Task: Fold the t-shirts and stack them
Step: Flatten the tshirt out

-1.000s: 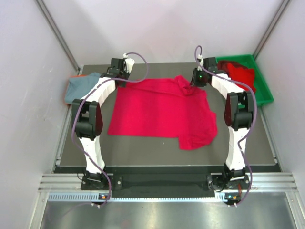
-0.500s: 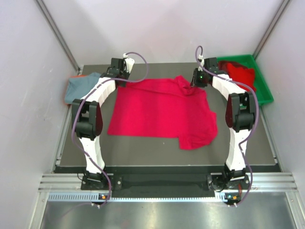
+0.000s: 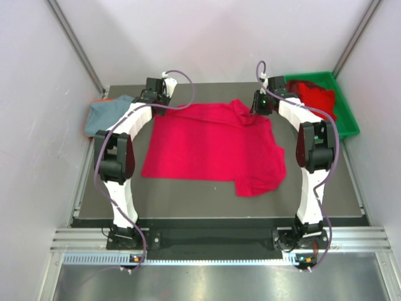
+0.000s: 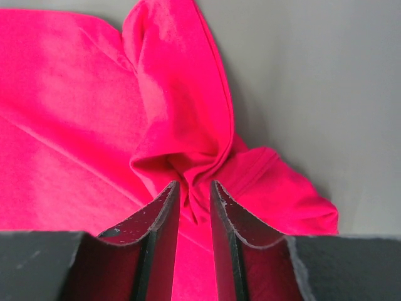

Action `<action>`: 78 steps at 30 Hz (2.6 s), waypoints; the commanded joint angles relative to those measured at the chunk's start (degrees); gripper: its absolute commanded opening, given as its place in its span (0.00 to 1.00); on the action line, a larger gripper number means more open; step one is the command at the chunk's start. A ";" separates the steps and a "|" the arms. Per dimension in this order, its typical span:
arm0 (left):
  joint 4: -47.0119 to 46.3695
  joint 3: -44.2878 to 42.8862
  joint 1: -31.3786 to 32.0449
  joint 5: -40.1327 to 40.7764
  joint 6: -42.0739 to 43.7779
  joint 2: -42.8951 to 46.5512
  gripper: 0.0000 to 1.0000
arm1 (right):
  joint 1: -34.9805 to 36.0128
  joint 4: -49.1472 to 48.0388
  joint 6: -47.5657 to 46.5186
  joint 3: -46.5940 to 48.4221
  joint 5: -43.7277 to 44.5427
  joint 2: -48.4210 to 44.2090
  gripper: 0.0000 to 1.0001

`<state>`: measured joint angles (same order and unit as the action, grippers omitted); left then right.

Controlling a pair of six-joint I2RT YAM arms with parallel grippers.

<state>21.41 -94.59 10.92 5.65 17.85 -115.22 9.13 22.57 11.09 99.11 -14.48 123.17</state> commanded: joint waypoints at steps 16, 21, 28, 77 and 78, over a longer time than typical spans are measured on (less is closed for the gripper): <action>-2.60 1.51 -0.37 0.68 -0.62 4.56 0.00 | 2.04 -1.39 -0.90 4.95 0.15 2.43 0.06; -3.04 1.16 -0.37 0.68 -0.53 4.21 0.00 | 1.42 -1.30 -1.51 4.95 1.29 0.14 0.07; -3.92 0.02 -0.55 0.41 -0.44 3.60 0.00 | 0.28 -1.38 -3.97 5.91 3.05 -3.20 0.01; -6.30 -4.11 -2.83 -0.03 -1.76 16.77 0.00 | -1.21 -2.70 -28.85 14.36 13.60 -21.74 0.00; -6.20 -4.38 -2.83 0.15 -1.94 17.56 0.00 | -1.30 -2.44 -28.85 14.18 13.51 -23.75 0.00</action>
<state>18.17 -97.69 8.34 4.21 16.58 -103.11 8.49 22.55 -16.95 109.23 -1.56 103.13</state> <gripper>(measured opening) 0.012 0.008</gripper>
